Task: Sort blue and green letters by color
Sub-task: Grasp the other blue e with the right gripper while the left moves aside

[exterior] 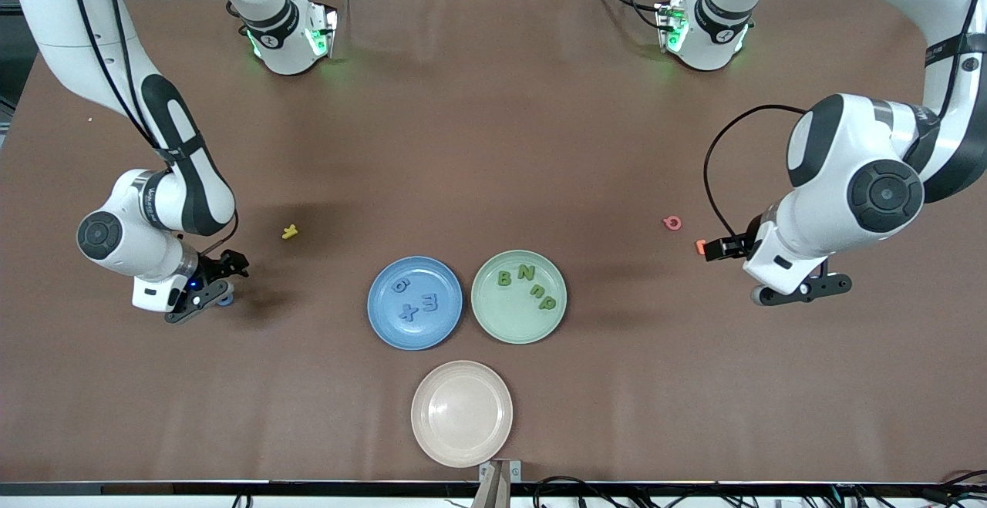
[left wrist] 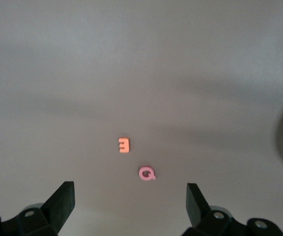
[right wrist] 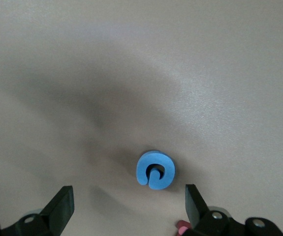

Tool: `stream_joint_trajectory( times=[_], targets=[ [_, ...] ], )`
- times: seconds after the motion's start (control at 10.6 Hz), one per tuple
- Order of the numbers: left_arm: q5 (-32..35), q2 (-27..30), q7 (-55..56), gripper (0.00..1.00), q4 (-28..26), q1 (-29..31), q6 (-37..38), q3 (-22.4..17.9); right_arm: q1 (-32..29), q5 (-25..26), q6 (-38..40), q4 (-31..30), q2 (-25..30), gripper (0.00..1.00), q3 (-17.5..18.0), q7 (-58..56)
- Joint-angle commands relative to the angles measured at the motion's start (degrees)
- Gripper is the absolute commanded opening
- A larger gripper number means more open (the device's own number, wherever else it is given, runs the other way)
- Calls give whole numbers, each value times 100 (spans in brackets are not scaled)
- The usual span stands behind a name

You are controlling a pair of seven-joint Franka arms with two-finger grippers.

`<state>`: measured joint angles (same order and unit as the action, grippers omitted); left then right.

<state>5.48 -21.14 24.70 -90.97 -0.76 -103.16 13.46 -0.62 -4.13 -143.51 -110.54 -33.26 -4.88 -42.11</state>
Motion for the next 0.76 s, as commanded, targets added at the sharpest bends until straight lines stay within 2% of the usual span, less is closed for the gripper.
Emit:
stream_joint_trajectory(
  times=[0.0, 0.47, 0.57, 0.66],
  targets=[
    [-337, 759, -132, 100, -991, 164, -124, 51, -123, 35, -222, 23, -127, 100, 84, -78],
    [-601, 1875, -132, 100, -2765, 270, -1344, 51, -149, 17, -239, 199, -304, 100, 84, -34],
    [-688, 1964, -132, 100, -2968, 269, -1555, 51, -149, 17, -230, 208, -304, 90, 84, -25],
    [-750, 2043, -132, 100, -3136, 269, -1714, 51, -140, 9, -222, 261, -312, 68, 84, -8]
  ],
)
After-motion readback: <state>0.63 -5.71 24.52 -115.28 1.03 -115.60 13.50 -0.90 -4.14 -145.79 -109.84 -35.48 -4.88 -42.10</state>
